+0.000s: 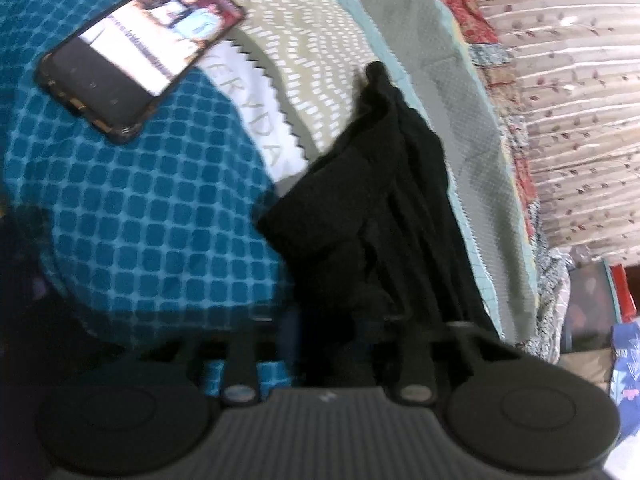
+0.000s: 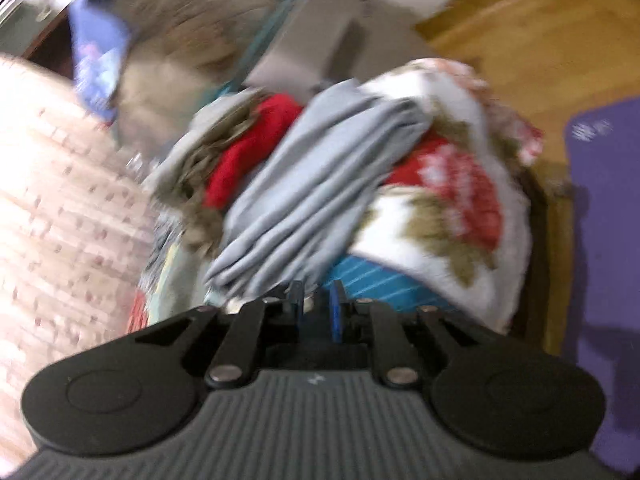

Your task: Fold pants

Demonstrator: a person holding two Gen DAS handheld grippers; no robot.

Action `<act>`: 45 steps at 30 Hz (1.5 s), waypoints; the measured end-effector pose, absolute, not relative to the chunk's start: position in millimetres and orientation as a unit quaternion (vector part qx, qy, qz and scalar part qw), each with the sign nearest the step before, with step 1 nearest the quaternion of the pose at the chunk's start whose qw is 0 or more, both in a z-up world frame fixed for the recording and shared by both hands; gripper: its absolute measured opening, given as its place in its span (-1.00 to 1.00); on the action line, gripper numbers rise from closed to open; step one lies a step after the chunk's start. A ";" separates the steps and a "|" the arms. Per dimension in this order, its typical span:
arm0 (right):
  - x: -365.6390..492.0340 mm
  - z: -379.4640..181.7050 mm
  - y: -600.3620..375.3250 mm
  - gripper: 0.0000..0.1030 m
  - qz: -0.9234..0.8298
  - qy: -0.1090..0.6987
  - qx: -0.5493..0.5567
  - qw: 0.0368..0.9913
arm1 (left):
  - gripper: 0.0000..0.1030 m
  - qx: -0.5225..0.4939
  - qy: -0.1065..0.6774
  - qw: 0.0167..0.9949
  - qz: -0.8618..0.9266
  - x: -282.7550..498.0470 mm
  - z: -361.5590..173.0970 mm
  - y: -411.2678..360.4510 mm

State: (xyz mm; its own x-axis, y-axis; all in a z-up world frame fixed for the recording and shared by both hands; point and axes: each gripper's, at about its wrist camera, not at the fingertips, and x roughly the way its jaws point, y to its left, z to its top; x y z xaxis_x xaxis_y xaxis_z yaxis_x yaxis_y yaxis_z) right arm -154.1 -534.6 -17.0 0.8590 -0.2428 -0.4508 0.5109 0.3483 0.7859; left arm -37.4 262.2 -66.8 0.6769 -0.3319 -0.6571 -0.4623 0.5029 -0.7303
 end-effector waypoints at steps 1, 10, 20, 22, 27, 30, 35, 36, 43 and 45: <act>-147.6 -14.8 -528.8 -0.63 -0.219 0.136 0.514 0.818 | -0.09 -0.501 0.396 0.769 0.037 -38.5 -67.5 263.8; -81.1 -7.9 -426.5 -0.60 -0.067 0.257 0.446 0.855 | -0.07 -0.518 0.388 0.762 0.012 -27.0 -76.6 261.0; -31.9 -21.9 -295.6 -0.60 0.096 0.397 0.325 0.853 | -0.87 -0.495 0.335 0.801 0.035 -73.3 -42.9 286.9; -27.9 -29.4 -285.7 -0.61 0.105 0.420 0.311 0.846 | -0.85 -0.487 0.337 0.803 0.064 -90.8 -42.6 299.9; -21.4 -44.4 -292.9 -0.65 0.097 0.440 0.360 0.817 | -0.51 -0.503 0.371 0.773 0.103 -103.7 -63.1 310.2; -24.3 -29.5 -301.5 -0.60 0.099 0.430 0.354 0.825 | -0.47 -0.477 0.355 0.798 0.098 -104.2 -40.0 310.9; -21.5 -13.9 -321.8 -0.60 0.084 0.400 0.360 0.838 | -0.46 -0.435 0.282 0.851 0.087 -80.7 11.6 324.1; -21.0 -12.9 -328.3 -0.60 0.078 0.395 0.364 0.840 | -0.47 -0.421 0.282 0.858 0.084 -69.1 17.7 325.2; 1.7 1.1 -345.5 -0.60 0.036 0.368 0.366 0.854 | -0.16 -0.264 0.318 0.910 0.046 55.5 36.2 290.6; 11.9 10.0 -359.2 -0.60 0.016 0.361 0.357 0.862 | -0.03 -0.234 0.337 0.911 0.038 92.9 29.6 280.4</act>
